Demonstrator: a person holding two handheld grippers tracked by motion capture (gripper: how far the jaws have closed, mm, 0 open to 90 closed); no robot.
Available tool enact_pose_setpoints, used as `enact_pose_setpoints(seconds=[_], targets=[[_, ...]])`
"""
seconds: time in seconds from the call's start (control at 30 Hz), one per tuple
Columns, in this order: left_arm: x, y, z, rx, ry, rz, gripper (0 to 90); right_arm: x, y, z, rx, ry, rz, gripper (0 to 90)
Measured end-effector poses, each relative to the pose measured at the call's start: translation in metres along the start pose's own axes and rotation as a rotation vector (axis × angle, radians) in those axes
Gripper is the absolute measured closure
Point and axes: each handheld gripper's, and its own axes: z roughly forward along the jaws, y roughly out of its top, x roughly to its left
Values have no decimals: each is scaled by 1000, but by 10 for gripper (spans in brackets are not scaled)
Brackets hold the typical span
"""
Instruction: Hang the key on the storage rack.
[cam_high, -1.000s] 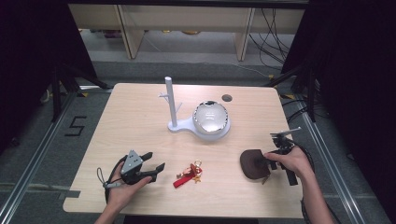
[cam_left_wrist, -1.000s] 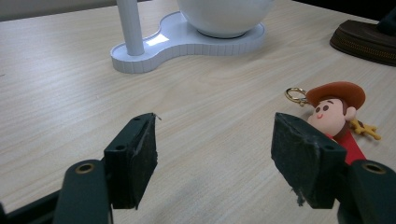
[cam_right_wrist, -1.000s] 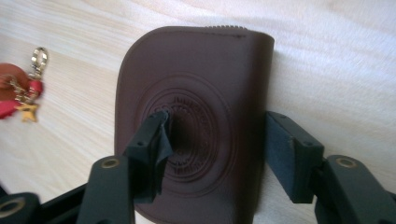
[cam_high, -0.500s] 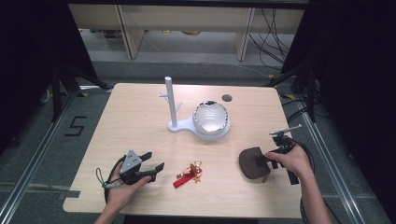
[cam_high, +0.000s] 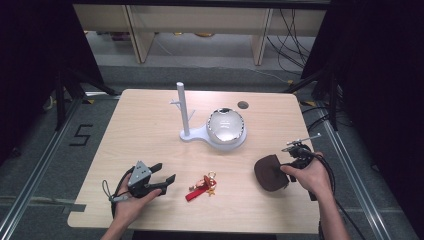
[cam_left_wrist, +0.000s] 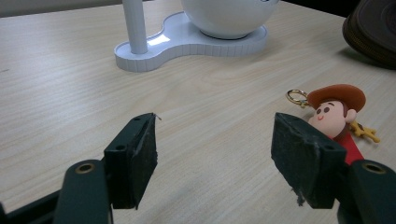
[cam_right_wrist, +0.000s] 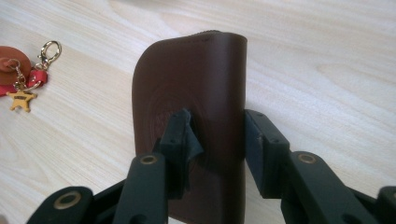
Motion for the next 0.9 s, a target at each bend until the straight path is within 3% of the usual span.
enact_pose_setpoints(seconds=[0.1, 0.2, 0.57, 0.9], targets=[[0, 0, 0, 2, 1, 4, 304, 5, 0, -7, -21, -4, 16, 636], [0, 0, 0, 1, 2, 4, 305, 7, 0, -12, -51, -1, -10, 636], [0, 0, 0, -1, 7, 4, 305, 15, 2, -30, -185, -10, -28, 636], [-1, 0, -1, -7, 9, 7, 309, 22, 7, -33, -302, -39, -30, 635]])
